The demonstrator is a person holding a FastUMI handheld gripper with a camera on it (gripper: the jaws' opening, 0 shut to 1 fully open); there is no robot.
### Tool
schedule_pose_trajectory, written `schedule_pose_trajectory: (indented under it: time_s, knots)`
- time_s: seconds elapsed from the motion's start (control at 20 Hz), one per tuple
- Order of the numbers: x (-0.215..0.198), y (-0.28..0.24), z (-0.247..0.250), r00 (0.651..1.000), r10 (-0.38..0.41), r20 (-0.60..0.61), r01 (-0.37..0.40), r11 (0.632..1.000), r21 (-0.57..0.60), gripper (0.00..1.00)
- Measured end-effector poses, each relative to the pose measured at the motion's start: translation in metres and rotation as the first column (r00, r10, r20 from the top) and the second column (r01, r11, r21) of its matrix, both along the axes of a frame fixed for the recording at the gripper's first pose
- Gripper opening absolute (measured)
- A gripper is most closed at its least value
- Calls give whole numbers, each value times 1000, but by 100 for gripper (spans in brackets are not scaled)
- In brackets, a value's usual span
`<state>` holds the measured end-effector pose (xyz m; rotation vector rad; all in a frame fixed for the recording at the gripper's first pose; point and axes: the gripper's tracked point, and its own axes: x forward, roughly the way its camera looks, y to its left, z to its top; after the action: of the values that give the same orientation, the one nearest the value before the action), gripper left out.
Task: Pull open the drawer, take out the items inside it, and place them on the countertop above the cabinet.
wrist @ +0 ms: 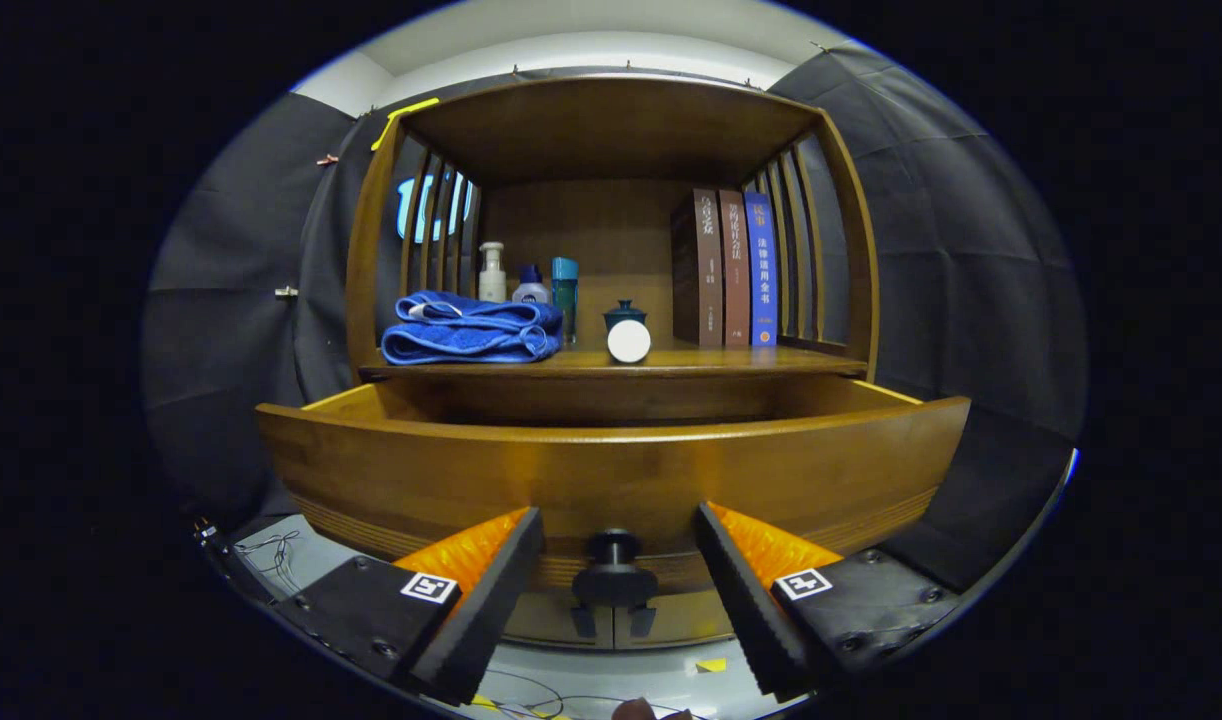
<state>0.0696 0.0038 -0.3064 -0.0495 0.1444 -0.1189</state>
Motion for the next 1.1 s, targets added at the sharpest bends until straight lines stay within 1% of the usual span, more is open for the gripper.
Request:
schedule_pose_trajectory:
  time_s: [0.1, 0.5, 0.7, 0.85, 1.0, 1.1]
  knots:
    - [15, 0, -1, 1000, -1, 0, 1, 1000, 11, 99]
    - [74, -4, -6, 1000, -6, 11, 7, 999, -35, 99]
    - [99, -3, -7, 1000, -12, 4, 13, 999, -36, 99]
    - [109, -4, -7, 1000, -14, 0, 14, 1000, -28, 99]
    - [109, -4, -7, 1000, -10, 14, 11, 999, -38, 99]
    - [109, -4, -7, 1000, -10, 0, 10, 999, -32, 99]
